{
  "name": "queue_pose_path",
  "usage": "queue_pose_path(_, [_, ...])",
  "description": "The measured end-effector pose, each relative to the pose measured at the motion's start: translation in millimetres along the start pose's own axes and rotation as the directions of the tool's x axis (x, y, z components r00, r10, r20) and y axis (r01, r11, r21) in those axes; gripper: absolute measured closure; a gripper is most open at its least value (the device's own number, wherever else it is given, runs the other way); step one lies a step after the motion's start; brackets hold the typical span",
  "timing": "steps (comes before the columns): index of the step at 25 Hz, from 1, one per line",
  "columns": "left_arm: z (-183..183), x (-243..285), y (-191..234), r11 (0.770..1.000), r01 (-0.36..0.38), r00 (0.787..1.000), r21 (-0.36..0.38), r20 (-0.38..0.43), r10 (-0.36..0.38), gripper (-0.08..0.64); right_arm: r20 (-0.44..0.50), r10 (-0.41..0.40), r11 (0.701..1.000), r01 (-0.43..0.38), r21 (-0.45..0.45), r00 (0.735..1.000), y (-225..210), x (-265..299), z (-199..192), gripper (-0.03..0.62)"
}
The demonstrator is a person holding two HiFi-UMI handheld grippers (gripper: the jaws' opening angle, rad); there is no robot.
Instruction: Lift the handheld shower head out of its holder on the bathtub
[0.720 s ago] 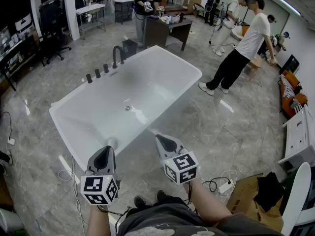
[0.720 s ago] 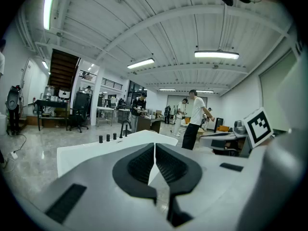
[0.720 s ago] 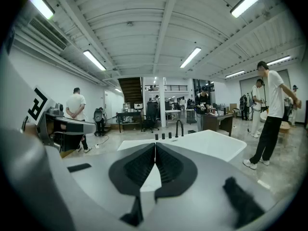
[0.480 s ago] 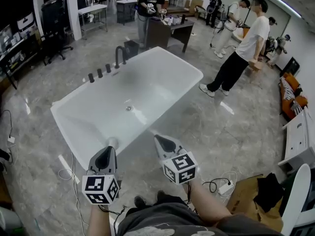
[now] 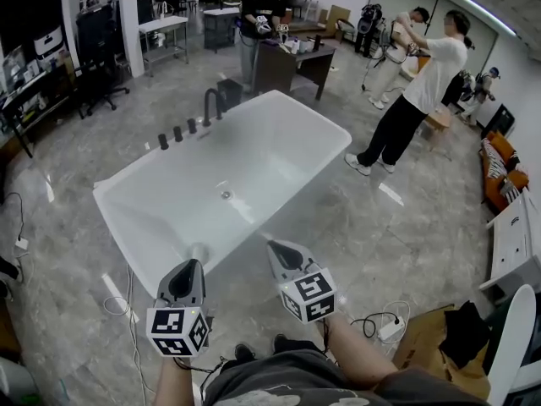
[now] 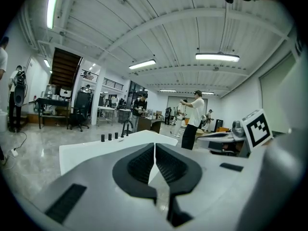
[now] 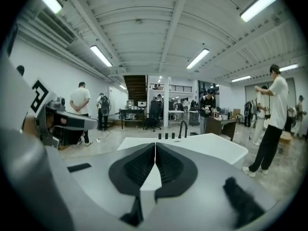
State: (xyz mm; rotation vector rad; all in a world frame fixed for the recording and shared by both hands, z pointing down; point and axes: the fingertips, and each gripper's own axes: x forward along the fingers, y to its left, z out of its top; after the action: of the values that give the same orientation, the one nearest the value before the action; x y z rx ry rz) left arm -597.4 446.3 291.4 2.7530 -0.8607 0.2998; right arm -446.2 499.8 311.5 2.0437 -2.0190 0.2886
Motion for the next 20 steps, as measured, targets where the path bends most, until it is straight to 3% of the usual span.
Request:
queue_pose_path(3, [0.0,-5.1,4.8,1.000,0.014,1.000,-0.004,0.009,-0.014,0.538,-0.001,-0.005,0.997,0.005,-0.073,1.000,13.3,3.2,-1.5,0.566])
queue_pose_path(9, [-9.8,1.0,15.7,0.998,0.025,1.000,-0.051,0.000,-0.025,0.538,-0.019,-0.030,0.999,0.029,-0.041,0.999,15.1,2.4,-13.9,0.565])
queue_pose_path(15, [-6.0,22.1,6.7,0.999,0.041,0.999,-0.036,-0.005,-0.041,0.538,-0.004,-0.055,0.998,0.055,-0.010,0.998,-17.4,3.7,-13.8,0.565])
queue_pose_path(20, [2.7,43.2,2.7,0.999,0.009,1.000,-0.036,0.001,-0.009,0.538,0.007,-0.035,0.999,0.035,-0.004,0.999,-44.9,18.8,-12.0,0.565])
